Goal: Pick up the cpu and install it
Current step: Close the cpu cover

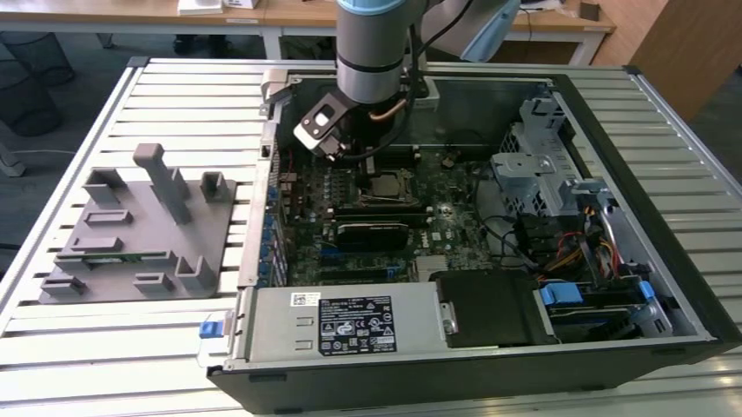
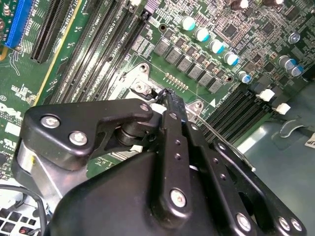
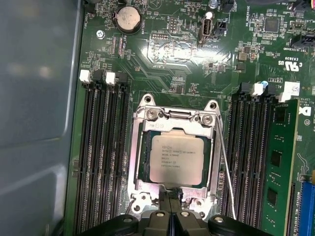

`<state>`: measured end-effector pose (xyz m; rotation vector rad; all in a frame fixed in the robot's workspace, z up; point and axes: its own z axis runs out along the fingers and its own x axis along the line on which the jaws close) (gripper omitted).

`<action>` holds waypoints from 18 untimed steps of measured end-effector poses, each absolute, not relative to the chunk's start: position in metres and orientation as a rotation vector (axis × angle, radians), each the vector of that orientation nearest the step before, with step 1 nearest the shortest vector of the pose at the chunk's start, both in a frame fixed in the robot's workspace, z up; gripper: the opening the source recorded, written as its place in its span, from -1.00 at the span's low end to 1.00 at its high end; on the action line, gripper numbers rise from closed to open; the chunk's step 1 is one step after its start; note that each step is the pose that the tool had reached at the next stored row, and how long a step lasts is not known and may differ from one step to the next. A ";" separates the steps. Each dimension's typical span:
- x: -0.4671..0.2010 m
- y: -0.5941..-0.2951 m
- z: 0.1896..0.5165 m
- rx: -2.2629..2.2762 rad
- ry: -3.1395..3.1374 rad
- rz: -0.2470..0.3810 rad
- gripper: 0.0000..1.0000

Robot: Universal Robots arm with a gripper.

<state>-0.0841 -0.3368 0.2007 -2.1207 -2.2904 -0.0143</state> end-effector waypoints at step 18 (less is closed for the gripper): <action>-0.085 -0.337 0.202 -2.121 -2.290 -0.015 -0.79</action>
